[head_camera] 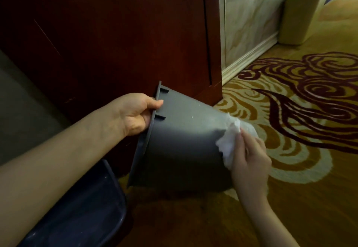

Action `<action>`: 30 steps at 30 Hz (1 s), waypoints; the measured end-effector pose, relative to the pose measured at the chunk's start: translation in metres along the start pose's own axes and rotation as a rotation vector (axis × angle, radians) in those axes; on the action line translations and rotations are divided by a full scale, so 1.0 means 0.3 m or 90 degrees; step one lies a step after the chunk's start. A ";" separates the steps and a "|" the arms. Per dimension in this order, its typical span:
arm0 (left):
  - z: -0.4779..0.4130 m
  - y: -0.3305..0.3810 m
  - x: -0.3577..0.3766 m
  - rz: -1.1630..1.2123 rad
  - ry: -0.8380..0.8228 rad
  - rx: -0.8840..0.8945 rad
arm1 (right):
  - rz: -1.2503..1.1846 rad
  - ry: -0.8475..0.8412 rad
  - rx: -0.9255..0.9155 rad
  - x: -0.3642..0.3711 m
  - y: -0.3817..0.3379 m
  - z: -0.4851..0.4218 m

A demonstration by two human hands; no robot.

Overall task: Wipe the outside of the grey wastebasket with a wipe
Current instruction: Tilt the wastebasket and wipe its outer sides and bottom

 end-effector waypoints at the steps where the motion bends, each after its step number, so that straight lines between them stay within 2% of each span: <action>1: 0.004 -0.023 0.000 0.038 -0.012 -0.019 | -0.039 -0.002 0.005 0.015 -0.023 -0.030; 5: 0.003 -0.179 0.014 0.152 -0.062 -0.056 | -0.061 -0.045 -0.058 0.140 -0.139 -0.065; 11: -0.047 -0.415 0.005 0.294 -0.104 -0.067 | 0.091 -0.287 -0.305 0.408 -0.165 0.086; 15: -0.059 -0.504 -0.038 0.320 -0.156 -0.078 | 0.204 -0.355 -0.395 0.459 -0.103 0.199; 19: -0.054 -0.501 -0.029 0.347 -0.183 -0.057 | 0.250 -0.314 -0.346 0.412 -0.053 0.160; 27: -0.056 -0.518 -0.025 0.356 -0.188 -0.079 | 0.313 -0.092 -0.229 0.058 0.222 -0.105; 28: -0.056 -0.519 -0.023 0.357 -0.193 -0.080 | 0.307 -0.071 -0.201 0.024 0.259 -0.126; 30: -0.054 -0.521 -0.023 0.358 -0.192 -0.085 | 0.265 -0.009 -0.073 -0.051 0.329 -0.158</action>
Point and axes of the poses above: each hand's wrist, its own z-axis away from the middle knuckle, its own x-axis out of the palm, y = z × x, the point moved 8 cm from there along -z, towards the middle knuckle, and after that the axes turned 12 degrees about y, right-handed, at the moved point
